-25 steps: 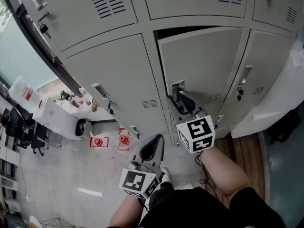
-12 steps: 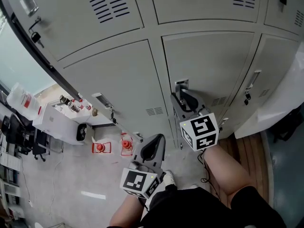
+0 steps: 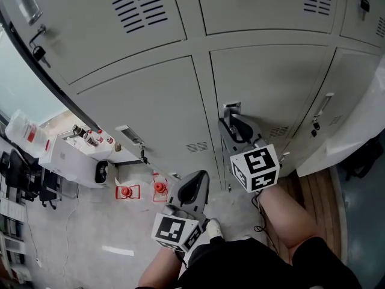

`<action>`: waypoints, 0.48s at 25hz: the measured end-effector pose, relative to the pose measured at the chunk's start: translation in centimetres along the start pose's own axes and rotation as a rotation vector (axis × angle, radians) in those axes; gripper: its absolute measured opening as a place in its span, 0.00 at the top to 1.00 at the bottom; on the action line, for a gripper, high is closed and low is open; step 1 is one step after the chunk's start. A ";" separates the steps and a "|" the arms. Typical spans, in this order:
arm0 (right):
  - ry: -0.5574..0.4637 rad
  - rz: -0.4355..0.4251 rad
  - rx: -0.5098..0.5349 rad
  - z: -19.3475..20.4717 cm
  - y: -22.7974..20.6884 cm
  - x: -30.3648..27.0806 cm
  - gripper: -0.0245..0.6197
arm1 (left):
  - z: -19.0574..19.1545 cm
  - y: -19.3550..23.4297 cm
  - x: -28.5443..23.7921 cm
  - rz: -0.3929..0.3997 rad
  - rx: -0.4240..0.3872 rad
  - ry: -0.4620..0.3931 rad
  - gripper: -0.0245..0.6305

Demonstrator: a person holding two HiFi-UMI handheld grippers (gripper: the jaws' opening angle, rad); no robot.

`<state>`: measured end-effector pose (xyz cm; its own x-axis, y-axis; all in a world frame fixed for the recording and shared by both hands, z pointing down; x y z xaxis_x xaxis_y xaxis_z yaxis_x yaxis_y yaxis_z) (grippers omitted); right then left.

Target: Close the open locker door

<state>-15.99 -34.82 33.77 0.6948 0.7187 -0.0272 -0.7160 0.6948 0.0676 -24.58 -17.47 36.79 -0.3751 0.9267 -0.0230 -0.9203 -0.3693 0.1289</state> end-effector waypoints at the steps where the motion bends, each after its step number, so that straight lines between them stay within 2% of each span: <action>1: -0.001 -0.001 0.002 0.0 0.0 0.0 0.75 | -0.1 0.1 -0.1 0.001 0.007 -0.001 0.94; 12: 0.017 -0.050 0.017 0.0 -0.6 0.1 0.76 | -0.1 0.1 -1.1 0.043 -0.024 -0.002 0.94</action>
<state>-15.48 -35.22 33.74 0.7284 0.6835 -0.0477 -0.6790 0.7294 0.0829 -24.25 -18.49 36.77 -0.4139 0.9102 -0.0163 -0.9059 -0.4101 0.1058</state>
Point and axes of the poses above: the fingertips, and each gripper's own axes: x backward along the fingers, y to its left, z out of its underside, the point moved 8 cm from there along x, backward along the fingers, and after that the axes turned 11 degrees about z, right-handed, at the moved point
